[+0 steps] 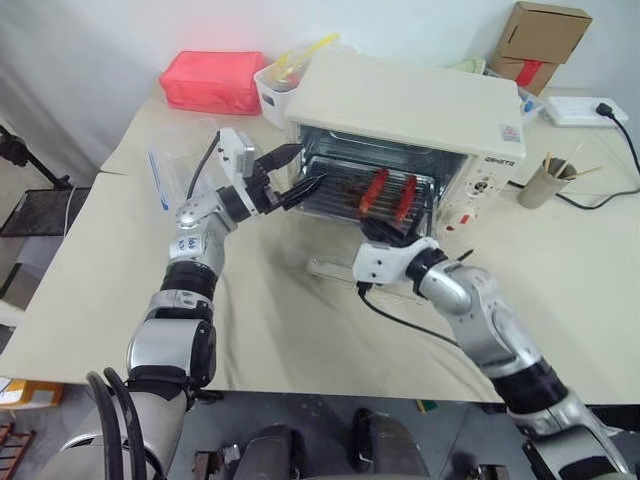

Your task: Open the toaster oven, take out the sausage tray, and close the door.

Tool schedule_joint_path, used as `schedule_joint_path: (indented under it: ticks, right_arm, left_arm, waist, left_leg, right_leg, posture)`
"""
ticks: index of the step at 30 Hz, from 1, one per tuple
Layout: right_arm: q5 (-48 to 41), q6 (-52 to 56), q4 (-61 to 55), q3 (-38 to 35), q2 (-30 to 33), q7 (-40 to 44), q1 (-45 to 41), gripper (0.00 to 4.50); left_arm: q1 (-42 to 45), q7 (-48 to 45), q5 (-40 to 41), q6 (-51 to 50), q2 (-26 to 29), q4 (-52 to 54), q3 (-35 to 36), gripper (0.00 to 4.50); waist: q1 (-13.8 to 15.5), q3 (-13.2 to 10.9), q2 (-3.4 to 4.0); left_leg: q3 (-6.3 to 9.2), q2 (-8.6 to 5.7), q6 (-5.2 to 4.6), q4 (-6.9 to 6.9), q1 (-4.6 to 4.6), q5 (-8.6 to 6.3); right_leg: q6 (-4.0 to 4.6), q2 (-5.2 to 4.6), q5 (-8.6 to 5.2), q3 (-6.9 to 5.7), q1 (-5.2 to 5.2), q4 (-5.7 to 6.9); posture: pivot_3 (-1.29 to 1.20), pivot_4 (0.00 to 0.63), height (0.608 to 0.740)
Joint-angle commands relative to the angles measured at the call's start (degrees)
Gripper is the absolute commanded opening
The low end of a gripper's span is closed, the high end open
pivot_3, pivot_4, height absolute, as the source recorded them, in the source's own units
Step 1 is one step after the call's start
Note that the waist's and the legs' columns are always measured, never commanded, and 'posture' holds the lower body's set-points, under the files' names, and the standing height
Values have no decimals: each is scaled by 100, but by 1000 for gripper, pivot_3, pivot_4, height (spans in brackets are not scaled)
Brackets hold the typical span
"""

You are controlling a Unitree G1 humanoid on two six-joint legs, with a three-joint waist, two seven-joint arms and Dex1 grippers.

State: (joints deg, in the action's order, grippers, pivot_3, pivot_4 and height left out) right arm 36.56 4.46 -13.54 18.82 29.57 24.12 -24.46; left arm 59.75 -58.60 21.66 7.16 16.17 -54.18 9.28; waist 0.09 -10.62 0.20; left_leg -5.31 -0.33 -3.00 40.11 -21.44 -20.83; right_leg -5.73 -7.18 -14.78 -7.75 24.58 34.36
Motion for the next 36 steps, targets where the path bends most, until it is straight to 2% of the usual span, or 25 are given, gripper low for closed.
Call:
schedule_joint_path:
  ticks: [1, 5, 8, 14, 21, 29, 32, 33, 34, 36]
  right_arm:
    - [112, -11, -841, -257, 197, 177, 270, 47]
    - [196, 67, -1303, -364, 298, 347, 644, 47]
    - [253, 74, -1527, -436, 371, 447, 885, 47]
    - [192, -88, -1817, -565, 544, 628, 1226, 47]
    - [-161, -553, -1694, -619, 676, 816, 1094, 47]
    - [-410, -957, -1366, -502, 623, 962, 677, 47]
    - [-488, -1076, -1248, -430, 597, 1023, 571, 47]
    - [-546, -1106, -1216, -410, 584, 1058, 545, 14]
    - [-588, -1124, -1197, -400, 576, 1080, 530, 14]
    - [-735, -1211, -1135, -388, 564, 1151, 445, 0]
  left_arm:
    - [132, 185, 39, -564, 171, 10, 151, 4500]
    - [-158, -85, 232, -1266, 339, 465, 222, 4500]
    - [-511, -199, 477, -2265, 555, 1081, 251, 4500]
    - [-1092, 46, 1203, -5651, 1315, 2448, 202, 4500]
    - [-903, 808, 2169, -8866, 1461, 2685, 913, 4500]
    - [-897, 1544, 2308, -9933, 1210, 2675, 1579, 4500]
    - [-903, 1766, 2718, -9966, 1145, 2541, 1646, 4500]
    - [-898, 1878, 2891, -9966, 1127, 2448, 1685, 4318]
    - [-897, 1982, 3021, -9966, 1116, 2387, 1717, 4318]
    - [-933, 2182, 3224, -9966, 1082, 2370, 1703, 3817]
  waist:
    - [0, 0, 0]
    - [-15, -1, -3]
    - [-34, -1, -2]
    - [2, -3, -5]
    - [3, -3, -6]
    - [-31, -3, -6]
    - [-12, -3, -7]
    - [-13, -3, -7]
    - [-15, -3, -7]
    - [-20, -3, -7]
  left_leg:
    - [-1, -1, 0, 0, 2, 0]
    - [-3, 0, 6, 0, 10, 9]
    - [-4, 2, 9, -6, 19, 10]
    - [5, 2, 9, -2, 15, 10]
    - [12, 1, 10, 4, 19, 10]
    - [9, 4, 18, -2, 30, 13]
    - [9, 3, 19, 1, 28, 13]
    - [9, 1, 19, 1, 29, 13]
    - [9, 1, 19, 1, 29, 13]
    - [9, 1, 19, 1, 30, 13]
  right_leg:
    - [-1, 0, 0, 2, -2, -1]
    - [-1, 4, 1, 9, -7, 2]
    - [0, 7, 0, 16, -6, 9]
    - [0, 8, 0, 17, -7, 9]
    - [0, 6, 0, 20, -15, 12]
    - [3, 11, -2, 27, -14, 18]
    - [3, 10, -2, 29, -14, 19]
    - [3, 7, -2, 30, -14, 21]
    - [3, 7, -2, 31, -14, 22]
    - [3, 7, -2, 31, -13, 23]
  posture:
    - [0, 150, 740]
    - [0, 150, 740]
    - [0, 150, 740]
    - [0, 150, 740]
    - [0, 150, 740]
    - [0, 150, 740]
    - [0, 150, 740]
    - [0, 150, 740]
    - [0, 150, 740]
    - [0, 150, 740]
